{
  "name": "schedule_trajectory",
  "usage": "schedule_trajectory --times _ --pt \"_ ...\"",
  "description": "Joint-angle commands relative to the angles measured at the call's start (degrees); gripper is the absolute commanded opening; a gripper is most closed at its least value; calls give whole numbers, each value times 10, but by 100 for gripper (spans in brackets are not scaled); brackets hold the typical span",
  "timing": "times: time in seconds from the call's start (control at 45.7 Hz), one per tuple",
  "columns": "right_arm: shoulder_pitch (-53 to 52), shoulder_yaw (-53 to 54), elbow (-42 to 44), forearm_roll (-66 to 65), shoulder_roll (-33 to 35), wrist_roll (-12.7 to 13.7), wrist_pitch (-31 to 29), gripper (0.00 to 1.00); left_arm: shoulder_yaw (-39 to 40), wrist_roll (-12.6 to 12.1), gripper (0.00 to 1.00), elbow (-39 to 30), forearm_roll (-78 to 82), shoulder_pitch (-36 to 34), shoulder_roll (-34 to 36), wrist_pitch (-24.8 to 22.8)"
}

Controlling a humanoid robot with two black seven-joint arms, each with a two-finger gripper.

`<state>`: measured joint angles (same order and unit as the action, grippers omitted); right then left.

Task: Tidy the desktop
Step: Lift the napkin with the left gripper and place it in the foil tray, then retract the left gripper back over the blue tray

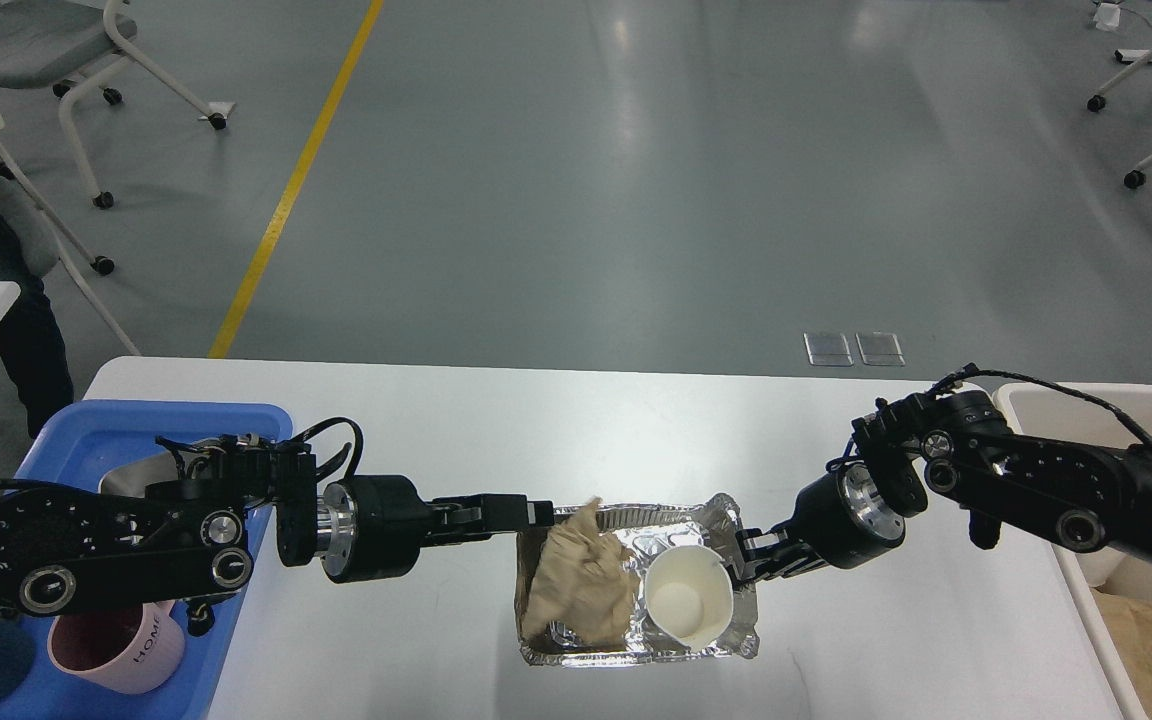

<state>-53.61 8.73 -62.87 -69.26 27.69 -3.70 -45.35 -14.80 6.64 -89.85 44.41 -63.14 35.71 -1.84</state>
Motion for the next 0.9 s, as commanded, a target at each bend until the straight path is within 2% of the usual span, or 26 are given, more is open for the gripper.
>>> schedule_trajectory --times 0.0,0.219,0.372,0.701,0.876 --pt "0 0 0 0 1 0 0 0 3 0 83 3 -2 6 -19 2" --pt "1 -1 6 1 3 -1 0 0 17 0 84 5 -14 4 -9 13" --pt "13 0 14 1 5 -1 -1 0 48 2 84 5 -43 22 44 17" --pt "25 13 14 3 19 -1 -1 0 211 5 87 -1 -84 116 161 16" --pt "25 23 14 1 21 -1 0 0 346 3 87 -1 -147 216 180 32"
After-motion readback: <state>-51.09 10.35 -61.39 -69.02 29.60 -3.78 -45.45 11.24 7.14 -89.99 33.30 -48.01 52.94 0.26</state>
